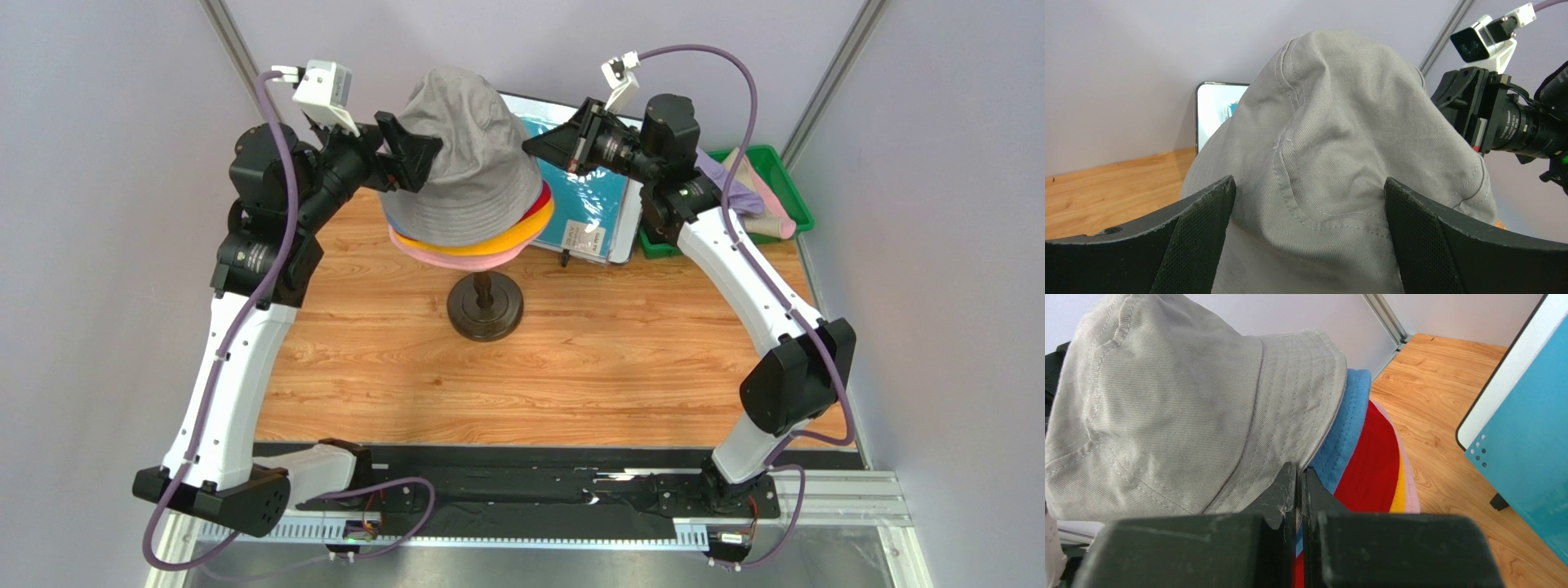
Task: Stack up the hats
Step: Stack the hat on the hat.
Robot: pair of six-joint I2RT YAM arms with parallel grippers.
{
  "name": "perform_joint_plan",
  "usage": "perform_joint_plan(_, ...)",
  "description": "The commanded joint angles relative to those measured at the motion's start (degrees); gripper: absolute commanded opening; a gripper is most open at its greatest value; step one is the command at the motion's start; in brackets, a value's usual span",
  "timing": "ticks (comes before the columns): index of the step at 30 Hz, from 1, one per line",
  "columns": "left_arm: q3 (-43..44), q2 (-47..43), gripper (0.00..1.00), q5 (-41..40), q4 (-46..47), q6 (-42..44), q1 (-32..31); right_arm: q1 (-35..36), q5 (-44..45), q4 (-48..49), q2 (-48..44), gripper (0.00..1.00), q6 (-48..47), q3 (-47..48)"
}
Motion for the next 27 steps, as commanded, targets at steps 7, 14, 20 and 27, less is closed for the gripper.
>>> perform_joint_plan(7,-4.24,-2.87,0.95,-2.7,1.45,2.19,-0.33,0.29,3.04,-14.76,-1.37,0.0,-7.86,-4.16)
perform_joint_plan(14,-5.47,-3.85,0.95,-2.89,1.36,2.28,-0.33,0.29,4.0,-16.78,-3.74,0.0,-9.18,-6.36)
perform_joint_plan(20,-3.72,-4.55,0.97,-2.53,1.36,1.49,-0.33,0.38,5.14,-21.42,-3.83,0.0,-11.37,-2.24)
perform_joint_plan(27,-1.51,-9.45,0.99,-8.23,0.04,2.62,-0.33,-1.37,4.71,-26.98,-6.81,0.71,-14.63,2.61)
